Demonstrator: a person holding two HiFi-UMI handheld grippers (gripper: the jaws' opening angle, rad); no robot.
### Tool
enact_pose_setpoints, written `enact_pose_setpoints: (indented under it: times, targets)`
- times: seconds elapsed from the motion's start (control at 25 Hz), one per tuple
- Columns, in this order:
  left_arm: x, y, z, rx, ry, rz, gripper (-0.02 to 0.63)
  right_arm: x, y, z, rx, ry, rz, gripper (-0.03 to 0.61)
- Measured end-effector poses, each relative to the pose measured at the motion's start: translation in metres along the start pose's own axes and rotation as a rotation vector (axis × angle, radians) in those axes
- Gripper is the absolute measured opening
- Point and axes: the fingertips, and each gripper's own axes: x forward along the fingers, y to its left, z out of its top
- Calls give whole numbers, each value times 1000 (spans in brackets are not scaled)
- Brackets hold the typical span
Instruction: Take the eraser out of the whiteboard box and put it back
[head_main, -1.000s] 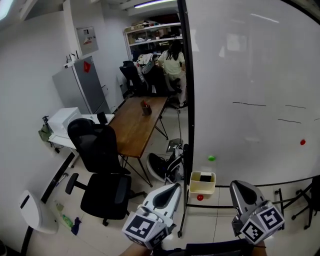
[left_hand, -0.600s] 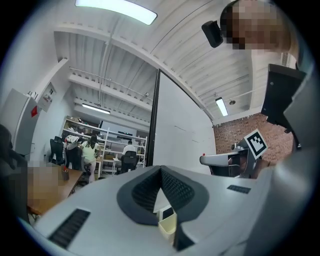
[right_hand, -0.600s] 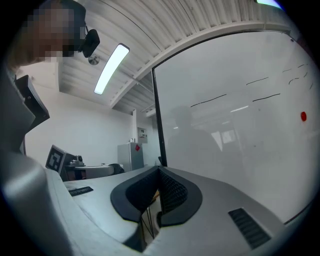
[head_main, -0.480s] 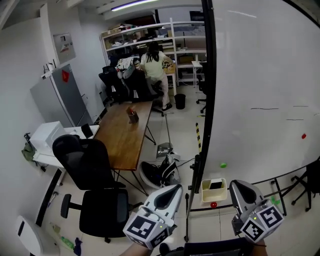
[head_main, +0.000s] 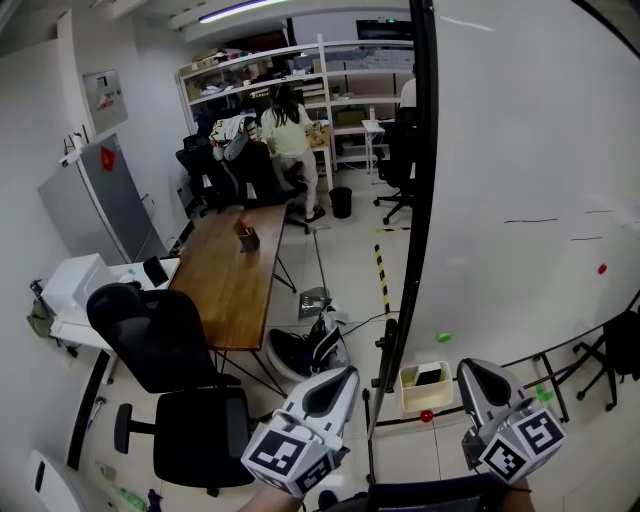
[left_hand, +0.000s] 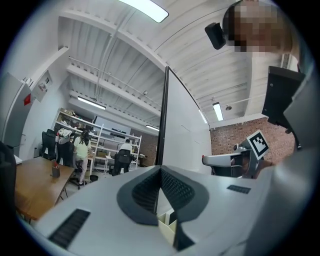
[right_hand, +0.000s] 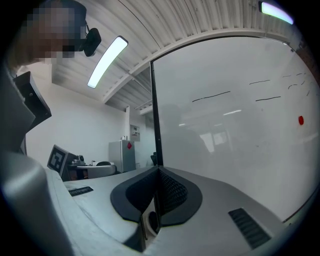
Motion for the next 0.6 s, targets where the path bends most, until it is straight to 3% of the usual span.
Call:
enact_pose_setpoints:
  times: [0.44, 0.52, 0.6]
  targets:
    - [18, 8, -19, -10, 25, 30, 29, 12, -23, -22, -22, 41, -16, 26]
    - [22, 11, -22, -4, 20, 29, 29, 14, -26, -30, -18, 56, -19, 71]
    - [25, 13, -27, 1, 20, 28, 29, 17, -30, -42, -14, 78, -31, 77]
